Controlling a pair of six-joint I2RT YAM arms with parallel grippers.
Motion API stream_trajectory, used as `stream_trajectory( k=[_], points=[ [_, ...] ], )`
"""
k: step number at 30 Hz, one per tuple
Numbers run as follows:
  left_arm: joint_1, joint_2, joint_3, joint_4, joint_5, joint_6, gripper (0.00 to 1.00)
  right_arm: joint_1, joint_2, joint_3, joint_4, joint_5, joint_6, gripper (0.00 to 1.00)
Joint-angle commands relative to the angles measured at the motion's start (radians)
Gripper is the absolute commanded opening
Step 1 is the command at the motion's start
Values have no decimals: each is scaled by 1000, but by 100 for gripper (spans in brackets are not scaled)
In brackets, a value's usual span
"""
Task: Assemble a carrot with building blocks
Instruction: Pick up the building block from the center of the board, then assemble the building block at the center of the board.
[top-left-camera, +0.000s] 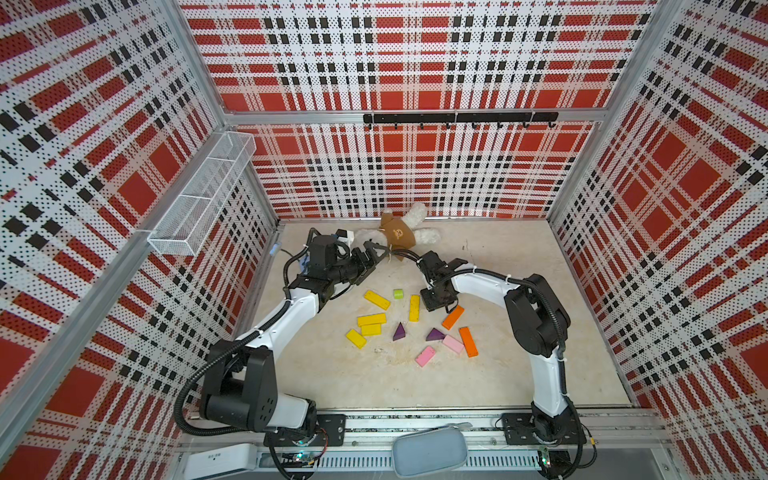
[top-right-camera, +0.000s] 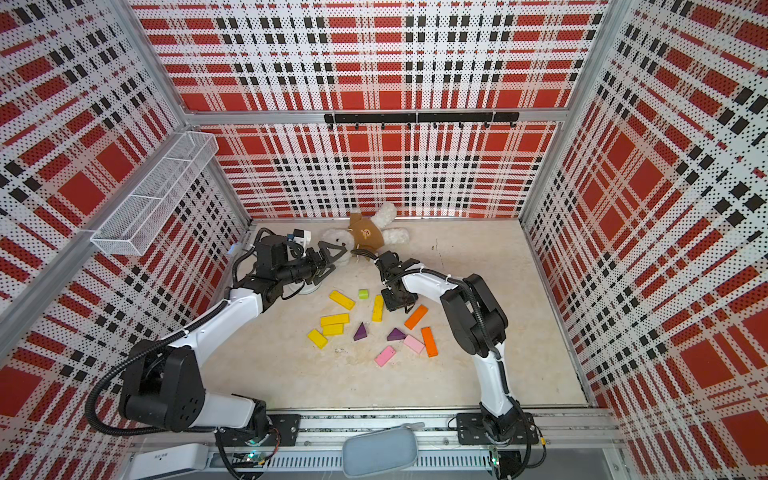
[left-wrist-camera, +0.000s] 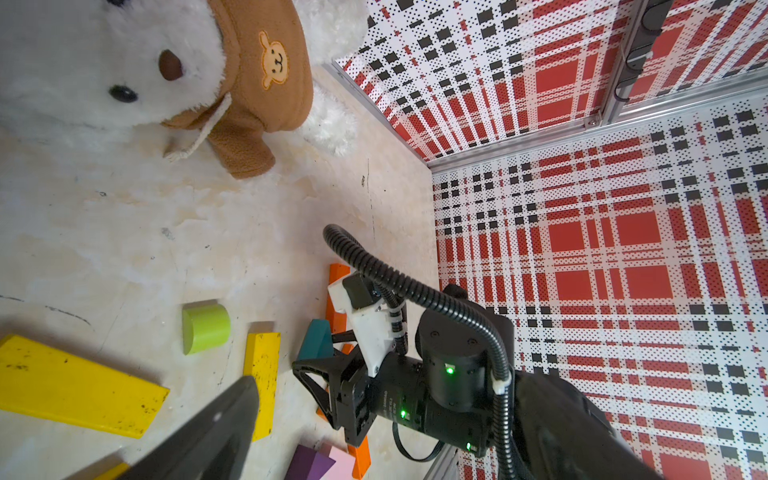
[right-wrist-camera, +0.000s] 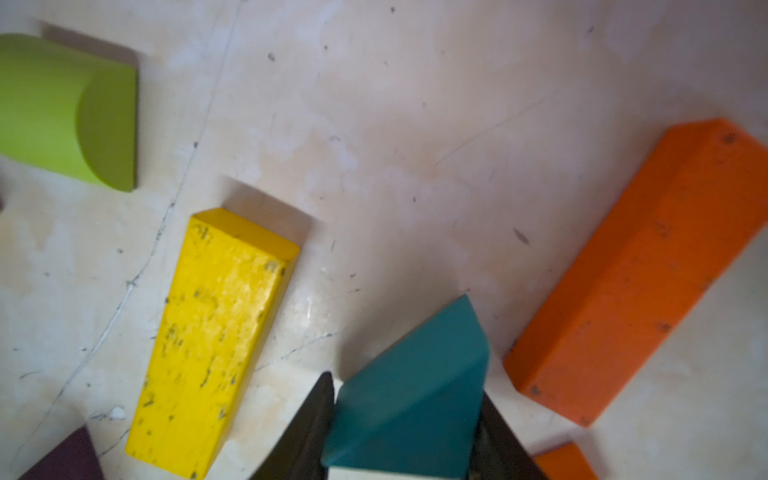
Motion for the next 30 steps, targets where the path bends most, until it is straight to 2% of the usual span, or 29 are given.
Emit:
stream_trajectory(
  k=[1,10,15,23,30],
  points=[
    [-11,10,7,21,14,8,100,-1,-60,-3,16,42,14,44],
    [-48,17,10,21,19,20,100,-54,-112,45,-13,52,-4,43],
    [-125,29,24,21,39,54,100,-108,-151,62,-37,65,-24,43],
    [-264,61,46,38,96,88,99,-268,-233,30,-50,62,-71,44],
    [-314,91,50,44,111,92,100,-412,-255,-38,-5,68,-110,44]
  ],
)
